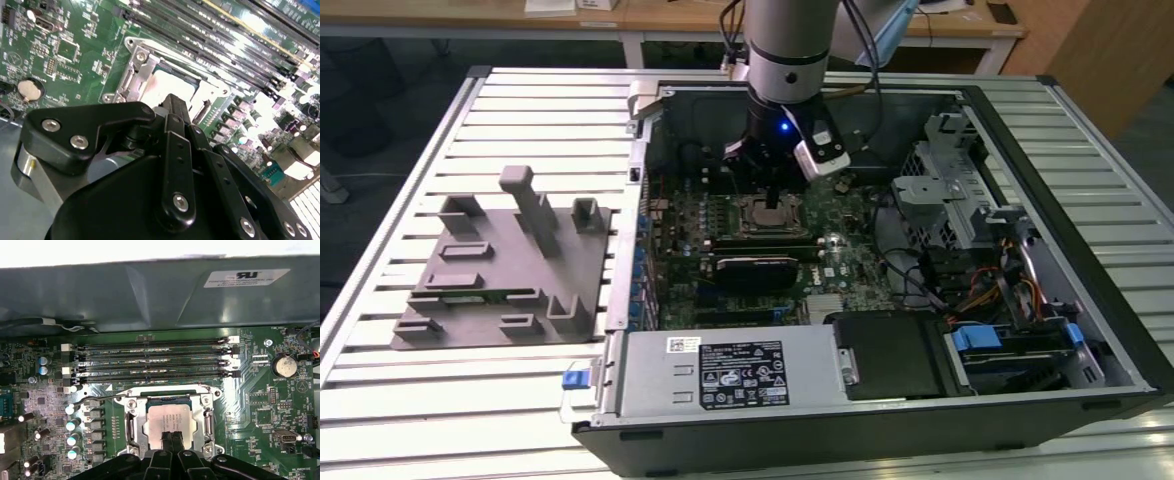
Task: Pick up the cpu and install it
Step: 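Install the first cpu locking lever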
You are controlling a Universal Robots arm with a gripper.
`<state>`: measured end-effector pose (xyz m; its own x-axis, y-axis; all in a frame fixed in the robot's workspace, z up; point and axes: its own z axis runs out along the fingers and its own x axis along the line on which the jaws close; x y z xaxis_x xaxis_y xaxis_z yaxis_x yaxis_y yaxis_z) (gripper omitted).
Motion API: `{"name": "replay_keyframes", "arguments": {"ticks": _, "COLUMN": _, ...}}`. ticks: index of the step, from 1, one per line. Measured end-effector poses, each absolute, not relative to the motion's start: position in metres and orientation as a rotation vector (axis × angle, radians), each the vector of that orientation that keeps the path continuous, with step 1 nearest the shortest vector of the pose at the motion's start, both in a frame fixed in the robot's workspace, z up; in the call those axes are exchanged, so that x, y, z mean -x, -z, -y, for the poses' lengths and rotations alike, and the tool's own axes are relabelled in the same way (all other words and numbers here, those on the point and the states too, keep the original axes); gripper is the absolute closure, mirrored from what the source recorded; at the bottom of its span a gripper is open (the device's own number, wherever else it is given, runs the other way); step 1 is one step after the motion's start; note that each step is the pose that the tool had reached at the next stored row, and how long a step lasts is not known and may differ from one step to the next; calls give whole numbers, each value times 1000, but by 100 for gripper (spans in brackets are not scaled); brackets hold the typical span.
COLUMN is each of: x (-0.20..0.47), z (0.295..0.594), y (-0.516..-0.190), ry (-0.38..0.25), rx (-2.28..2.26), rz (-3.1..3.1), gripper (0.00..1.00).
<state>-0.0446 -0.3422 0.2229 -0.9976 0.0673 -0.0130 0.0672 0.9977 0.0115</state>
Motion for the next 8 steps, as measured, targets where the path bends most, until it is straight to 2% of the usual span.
{"name": "replay_keyframes", "arguments": {"ticks": 8, "x": 68, "z": 342, "y": -223, "ry": -17, "rx": -106, "rz": -3126, "gripper": 89}}
